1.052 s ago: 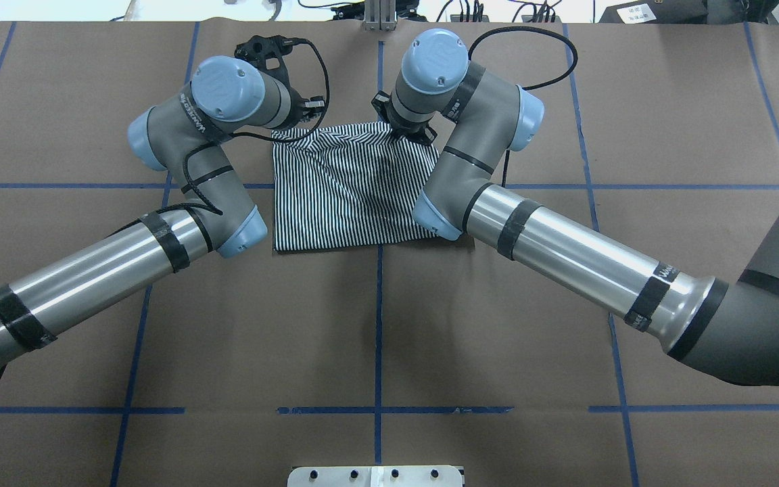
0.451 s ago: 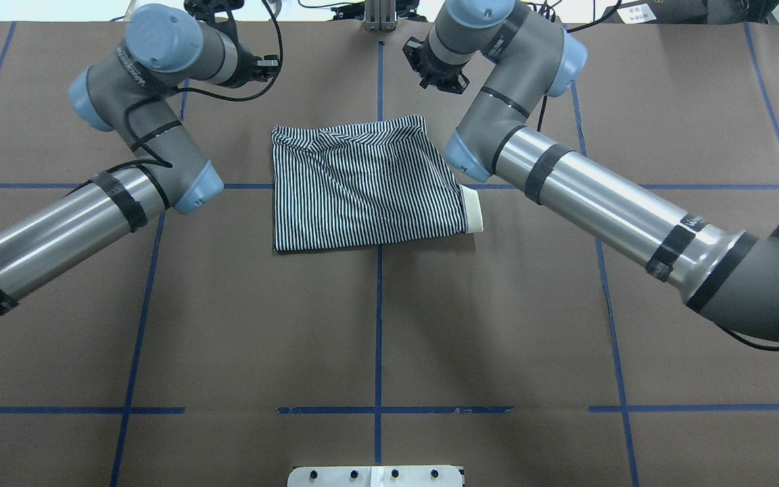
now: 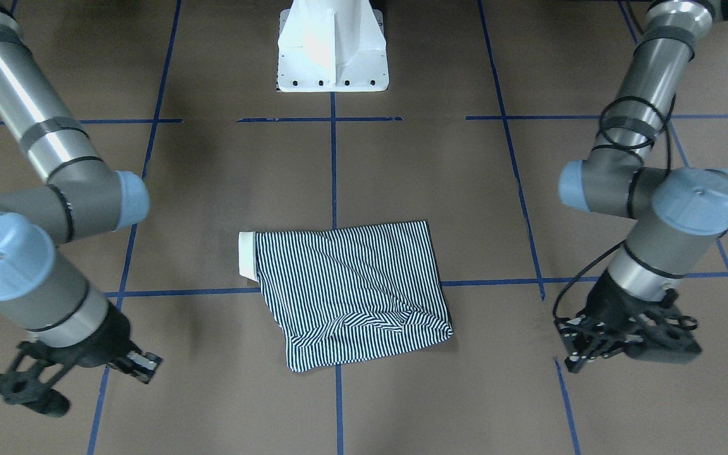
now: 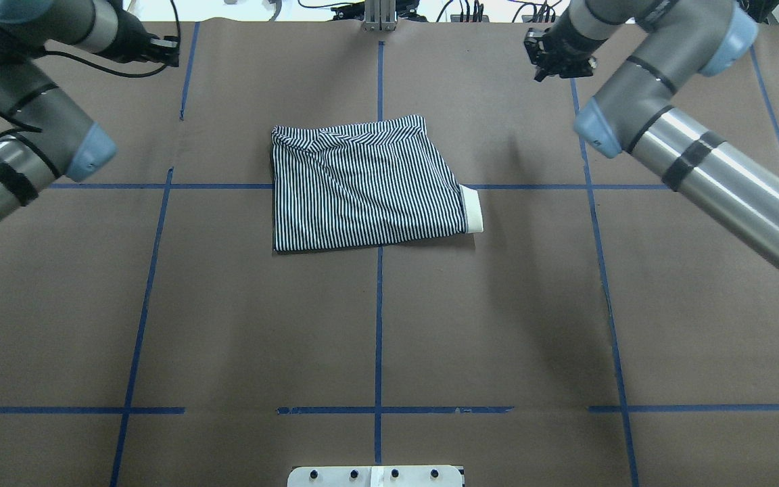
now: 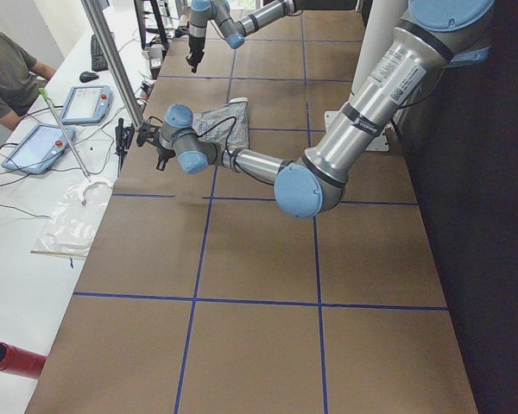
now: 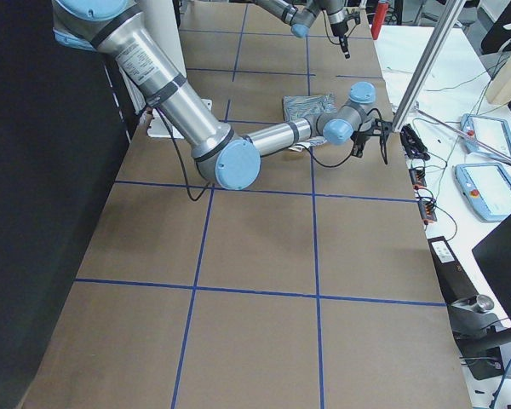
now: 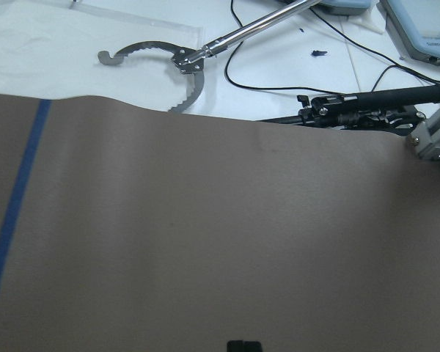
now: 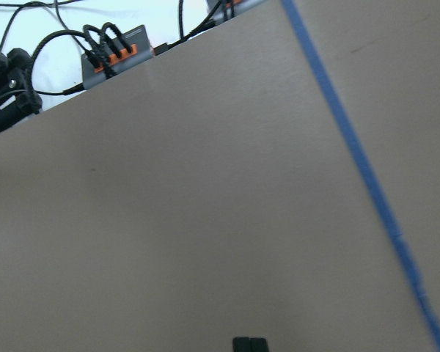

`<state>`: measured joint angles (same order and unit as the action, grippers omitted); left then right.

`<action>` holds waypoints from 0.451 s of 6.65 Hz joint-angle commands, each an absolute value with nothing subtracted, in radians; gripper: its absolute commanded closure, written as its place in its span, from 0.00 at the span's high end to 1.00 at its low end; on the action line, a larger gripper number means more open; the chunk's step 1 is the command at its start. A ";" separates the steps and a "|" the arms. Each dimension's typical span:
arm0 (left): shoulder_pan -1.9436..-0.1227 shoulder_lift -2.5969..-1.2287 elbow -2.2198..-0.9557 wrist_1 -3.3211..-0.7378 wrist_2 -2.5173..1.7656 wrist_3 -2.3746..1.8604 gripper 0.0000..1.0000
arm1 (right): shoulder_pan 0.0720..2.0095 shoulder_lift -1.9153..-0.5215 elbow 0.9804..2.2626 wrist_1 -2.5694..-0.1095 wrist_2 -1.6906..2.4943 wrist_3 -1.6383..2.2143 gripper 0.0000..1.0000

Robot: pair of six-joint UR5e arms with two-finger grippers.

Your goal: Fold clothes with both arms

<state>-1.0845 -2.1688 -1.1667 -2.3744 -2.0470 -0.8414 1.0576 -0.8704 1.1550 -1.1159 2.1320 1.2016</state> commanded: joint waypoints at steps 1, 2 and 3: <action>-1.245 -1.961 -1.328 -2.362 -2.233 -0.633 0.15 | 1.271 -1.085 1.244 -1.166 2.303 0.784 0.00; -1.302 -1.857 -1.406 -2.358 -2.297 -0.539 0.17 | 1.367 -1.151 1.249 -1.196 2.333 0.599 0.00; -1.406 -1.779 -1.454 -2.314 -2.383 -0.411 0.27 | 1.444 -1.217 1.253 -1.244 2.362 0.407 0.00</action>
<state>-1.3086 -1.8754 -1.3885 -2.3467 -2.2956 -0.5383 1.3468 -1.1373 1.2452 -1.1982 2.3216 0.6268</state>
